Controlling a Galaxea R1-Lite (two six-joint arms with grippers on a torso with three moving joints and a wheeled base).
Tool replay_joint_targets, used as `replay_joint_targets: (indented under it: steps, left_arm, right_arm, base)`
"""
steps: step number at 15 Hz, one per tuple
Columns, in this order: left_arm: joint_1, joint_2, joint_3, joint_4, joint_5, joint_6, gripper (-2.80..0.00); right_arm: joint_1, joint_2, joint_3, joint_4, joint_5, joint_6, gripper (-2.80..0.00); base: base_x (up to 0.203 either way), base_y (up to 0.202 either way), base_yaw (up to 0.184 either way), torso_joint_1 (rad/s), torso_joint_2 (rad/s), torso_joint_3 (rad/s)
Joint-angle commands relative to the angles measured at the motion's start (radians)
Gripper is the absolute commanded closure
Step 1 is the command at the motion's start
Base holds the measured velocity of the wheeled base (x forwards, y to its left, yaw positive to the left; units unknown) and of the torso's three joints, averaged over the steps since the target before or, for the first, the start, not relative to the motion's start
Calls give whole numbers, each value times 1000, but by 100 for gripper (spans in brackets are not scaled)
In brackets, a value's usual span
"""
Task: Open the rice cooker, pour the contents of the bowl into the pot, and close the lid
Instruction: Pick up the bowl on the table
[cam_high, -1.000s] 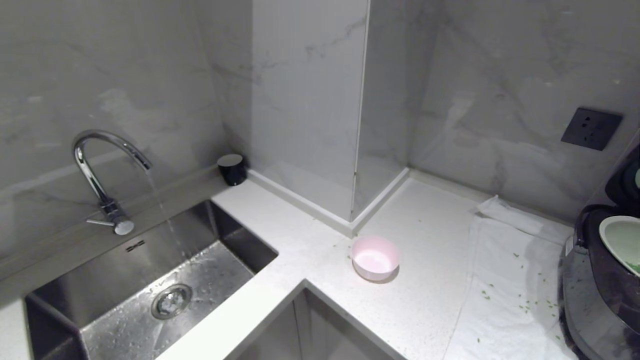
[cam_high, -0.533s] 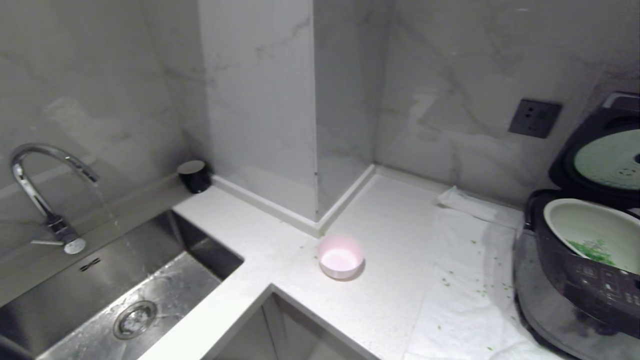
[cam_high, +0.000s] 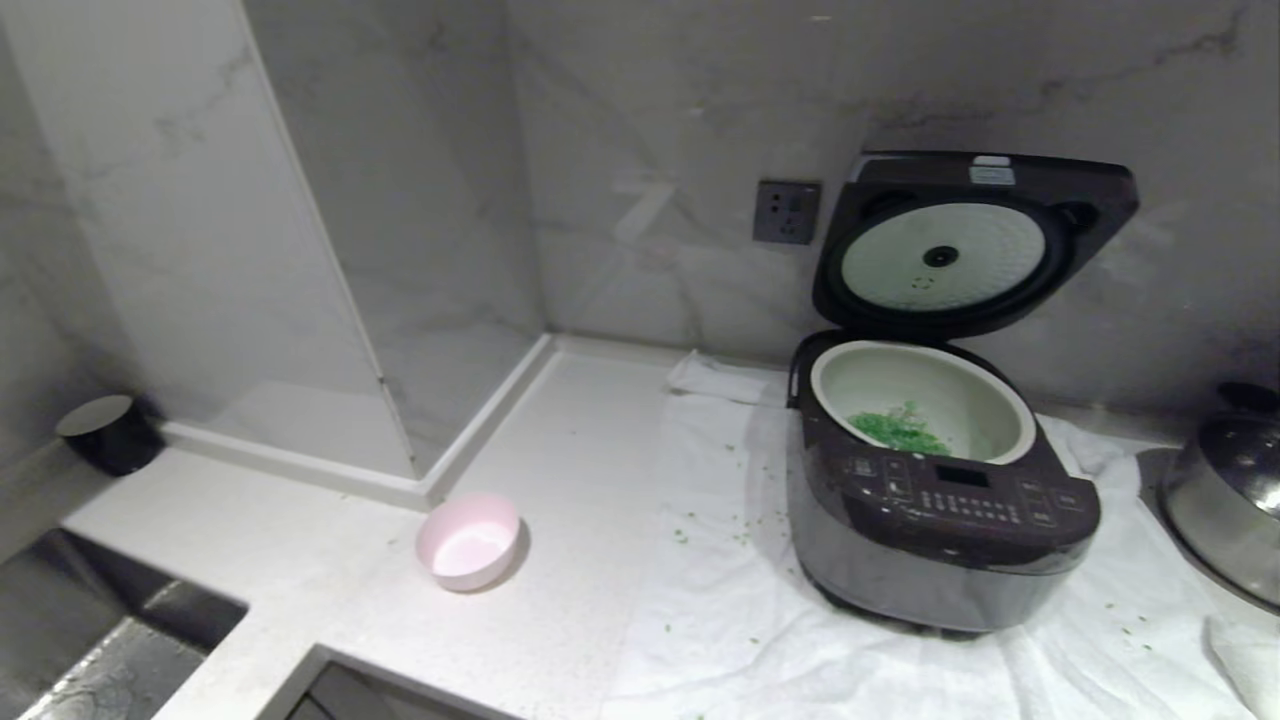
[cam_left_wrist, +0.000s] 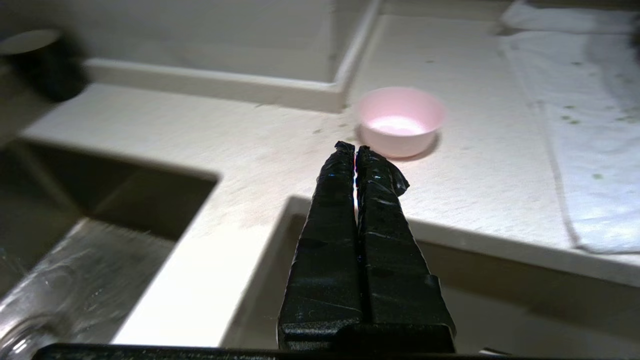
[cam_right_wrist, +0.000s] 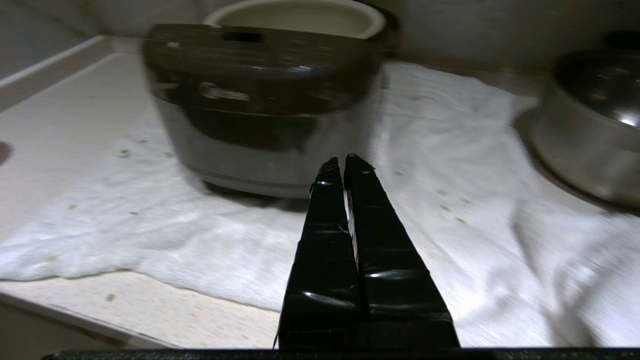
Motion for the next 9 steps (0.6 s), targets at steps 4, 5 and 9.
replay_joint_targets:
  steps: [4, 5, 9]
  left_arm:
    - [0, 1, 0, 0, 3, -18, 0]
    - [0, 1, 0, 0, 3, -18, 0]
    - [1, 1, 0, 0, 3, -13, 0]
  right_arm:
    - [-1, 0, 2, 0, 0, 0, 0]
    - [1, 0, 2, 0, 0, 0, 0]
    - [1, 0, 2, 0, 0, 0, 0]
  base:
    - [2, 9, -168, 2, 6, 0]
    - [0, 4, -127, 1, -2, 6]
    - [-1, -1, -16, 1, 1, -1]
